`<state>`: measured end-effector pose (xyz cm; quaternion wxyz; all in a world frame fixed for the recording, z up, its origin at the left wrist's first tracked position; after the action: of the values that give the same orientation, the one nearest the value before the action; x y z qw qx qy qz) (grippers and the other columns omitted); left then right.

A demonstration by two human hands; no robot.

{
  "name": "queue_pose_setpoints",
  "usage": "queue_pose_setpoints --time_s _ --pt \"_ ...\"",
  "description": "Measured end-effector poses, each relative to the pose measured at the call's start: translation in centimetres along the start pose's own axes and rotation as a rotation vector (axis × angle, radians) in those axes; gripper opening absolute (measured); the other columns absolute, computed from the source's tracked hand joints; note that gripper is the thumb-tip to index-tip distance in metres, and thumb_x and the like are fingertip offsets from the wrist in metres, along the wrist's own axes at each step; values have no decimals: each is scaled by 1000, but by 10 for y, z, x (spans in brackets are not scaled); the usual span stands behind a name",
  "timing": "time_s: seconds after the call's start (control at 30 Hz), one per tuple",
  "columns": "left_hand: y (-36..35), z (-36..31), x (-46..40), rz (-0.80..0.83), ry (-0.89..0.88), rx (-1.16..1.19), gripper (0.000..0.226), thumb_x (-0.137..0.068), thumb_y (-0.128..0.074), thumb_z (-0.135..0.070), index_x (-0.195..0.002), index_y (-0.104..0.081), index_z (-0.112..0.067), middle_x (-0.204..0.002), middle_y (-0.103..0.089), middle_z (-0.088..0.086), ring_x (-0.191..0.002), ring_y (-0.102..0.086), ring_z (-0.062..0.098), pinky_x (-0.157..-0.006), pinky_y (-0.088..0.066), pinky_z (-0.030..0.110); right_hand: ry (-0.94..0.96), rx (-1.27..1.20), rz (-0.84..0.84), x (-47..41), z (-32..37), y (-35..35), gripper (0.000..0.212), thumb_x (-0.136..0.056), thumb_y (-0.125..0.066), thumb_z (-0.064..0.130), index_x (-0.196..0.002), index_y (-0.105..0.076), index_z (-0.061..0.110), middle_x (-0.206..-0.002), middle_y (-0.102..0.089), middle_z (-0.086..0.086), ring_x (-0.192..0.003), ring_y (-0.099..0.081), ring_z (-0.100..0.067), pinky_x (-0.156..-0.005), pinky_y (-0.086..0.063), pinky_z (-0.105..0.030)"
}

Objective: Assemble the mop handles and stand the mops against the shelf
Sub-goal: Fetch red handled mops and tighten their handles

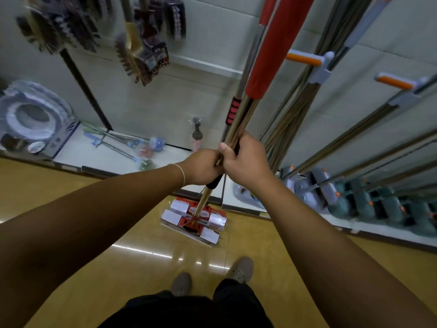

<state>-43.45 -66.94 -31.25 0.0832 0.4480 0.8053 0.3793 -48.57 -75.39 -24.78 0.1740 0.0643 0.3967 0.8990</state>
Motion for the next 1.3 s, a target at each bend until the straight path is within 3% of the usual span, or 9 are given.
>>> queue_pose_setpoints --time_s 0.13,0.3,0.47,0.53,0.63,0.73,0.97,1.13,1.3 --pt "5 -52 3 -1 -113 -12 19 -83 -48 -47 -71 -52 -33 -73 -65 2 -71 -62 19 -69 -52 37 11 20 -45 17 2 58 15 -91 -62 34 -86 -54 23 -74 -58 8 -75 -60 -20 -56 -39 -24" --pt "2 -136 -11 52 -277 211 14 -86 -68 -38 -73 -66 -43 -60 -61 -16 -58 -54 -4 -60 -43 15 -37 -10 -182 43 -11 157 26 -90 -64 35 -100 -65 11 -92 -72 -5 -88 -67 -22 -78 -55 -38" --pt "-51 -231 -45 222 -291 513 38 -89 -66 -20 -99 -58 15 -87 -63 26 -82 -57 26 -79 -47 43 -104 -135 -419 87 -53 260 22 -88 -71 27 -72 -63 14 -58 -55 6 -54 -49 -7 -53 -42 -27" --pt "-75 -276 -57 273 -309 561 27 -89 -67 -17 -95 -64 9 -95 -68 31 -89 -64 30 -90 -50 49 -145 -149 -484 108 -75 298 24 -87 -71 28 -70 -63 14 -55 -49 9 -50 -43 -3 -50 -37 -22" --pt "-111 -337 -72 380 -360 593 9 -87 -68 -16 -84 -71 -8 -81 -75 10 -80 -71 19 -73 -56 28 -164 -147 -542 138 -109 351 31 -87 -71 29 -72 -62 4 -58 -50 -1 -55 -46 -10 -55 -39 -30" --pt "-152 -398 -85 454 -394 589 9 -88 -68 -16 -80 -68 -12 -75 -73 4 -75 -70 16 -74 -55 28 -178 -164 -598 166 -143 399 29 -88 -72 27 -81 -67 -1 -68 -65 -17 -65 -52 -13 -60 -48 -39" --pt "-249 -539 -101 551 -551 503 12 -97 -55 -17 -91 -59 -6 -77 -64 3 -73 -63 11 -77 -50 34 -166 -281 -836 250 -216 500 13 -90 -71 20 -77 -70 16 -58 -64 17 -56 -56 7 -55 -43 -10" --pt "-300 -635 -104 590 -696 484 19 -97 -54 -17 -97 -57 2 -79 -62 6 -76 -59 15 -77 -48 36 -166 -202 -961 299 -250 572 18 -91 -69 22 -84 -73 6 -70 -68 -6 -65 -58 -5 -59 -47 -23" --pt "-344 -719 -116 680 -777 490 26 -96 -55 -19 -102 -55 5 -84 -62 10 -80 -62 20 -79 -52 37 -193 -88 -1054 333 -280 637 29 -93 -66 19 -65 -60 25 -48 -51 21 -51 -47 6 -54 -38 -15"
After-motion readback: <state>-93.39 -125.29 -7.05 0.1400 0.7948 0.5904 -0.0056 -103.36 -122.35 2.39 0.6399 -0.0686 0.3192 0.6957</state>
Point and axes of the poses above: each hand's wrist, its own x-axis away from the middle knuckle, its own y-axis out of the back of the hand, z = x × y, the point moved 6 cm from there along -x, towards the middle knuckle
